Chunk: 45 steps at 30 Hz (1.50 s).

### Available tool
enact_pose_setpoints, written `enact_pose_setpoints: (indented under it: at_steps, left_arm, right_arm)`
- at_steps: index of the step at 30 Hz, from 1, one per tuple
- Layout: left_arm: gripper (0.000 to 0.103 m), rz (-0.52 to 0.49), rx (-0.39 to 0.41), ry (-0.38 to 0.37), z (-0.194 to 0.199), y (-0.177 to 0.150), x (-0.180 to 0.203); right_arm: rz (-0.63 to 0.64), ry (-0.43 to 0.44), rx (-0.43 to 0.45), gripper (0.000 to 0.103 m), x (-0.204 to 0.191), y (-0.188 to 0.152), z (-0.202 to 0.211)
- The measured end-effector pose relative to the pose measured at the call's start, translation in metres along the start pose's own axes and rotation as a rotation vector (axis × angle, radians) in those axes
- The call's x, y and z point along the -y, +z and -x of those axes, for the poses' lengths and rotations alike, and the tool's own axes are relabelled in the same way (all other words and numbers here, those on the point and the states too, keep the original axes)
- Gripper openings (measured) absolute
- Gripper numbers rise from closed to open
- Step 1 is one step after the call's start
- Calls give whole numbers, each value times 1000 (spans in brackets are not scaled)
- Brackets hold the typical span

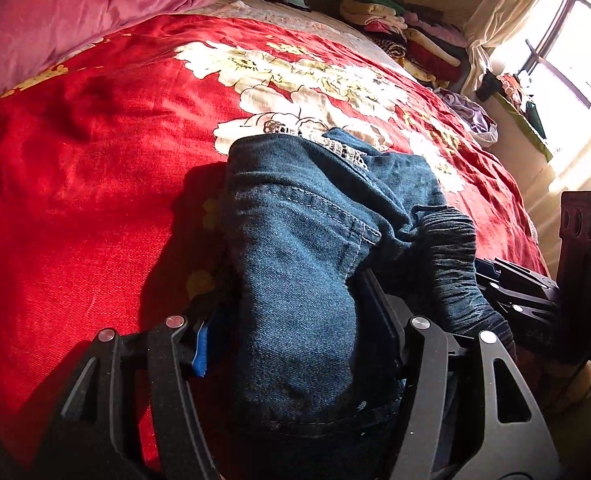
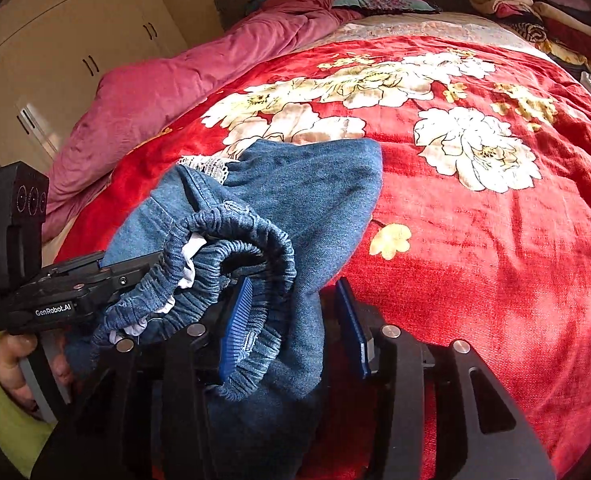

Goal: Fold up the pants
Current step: 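Open both tools and release the folded pants on the duvet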

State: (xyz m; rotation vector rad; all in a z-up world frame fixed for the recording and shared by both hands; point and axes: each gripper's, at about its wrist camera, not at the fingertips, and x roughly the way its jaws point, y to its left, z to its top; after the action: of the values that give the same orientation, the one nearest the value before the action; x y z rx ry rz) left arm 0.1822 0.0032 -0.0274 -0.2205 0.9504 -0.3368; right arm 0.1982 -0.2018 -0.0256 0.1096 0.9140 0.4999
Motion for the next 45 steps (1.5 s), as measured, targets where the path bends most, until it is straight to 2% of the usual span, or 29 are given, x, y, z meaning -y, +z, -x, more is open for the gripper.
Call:
enact_pose_setpoints:
  at_steps: [12,18,21,23,24,27,29,31,38,45]
  left_arm:
    - [58,2,23,11,12,1,3]
    - [62,-10,57,26,32,2,7]
    - [65,-18,80,36,45,2,10]
    - [70,-24,95,42,54,2,11]
    - [72,-28,106,47,59,1,12]
    - [80,-36,131,58,75,-2,15]
    - [92,-37,146,70,86,-4,17]
    - [93,-41,160,73,97,-7,19]
    - [93,-70,195,100,125,-25,33]
    - [93,-60,195,133,143,-48,39]
  right_arm:
    - [-17,-34,-3,52,0,2,8]
    - [-15,-48,32,63,-2,1,26]
    - [-9,-62,65,64,-5,1,38]
    - [-3,-67,89,69,-8,0,48]
    - [1,-74,104,78,-10,0,54]
    - [30,-87,158,79,-19,-3,74]
    - [52,-106,195,90,-27,-6,86]
    - [74,-124,234,96,-33,-10,99]
    - [118,-186,305,98,-47,-26,135]
    - [138,-206,313,98,-53,-45,157]
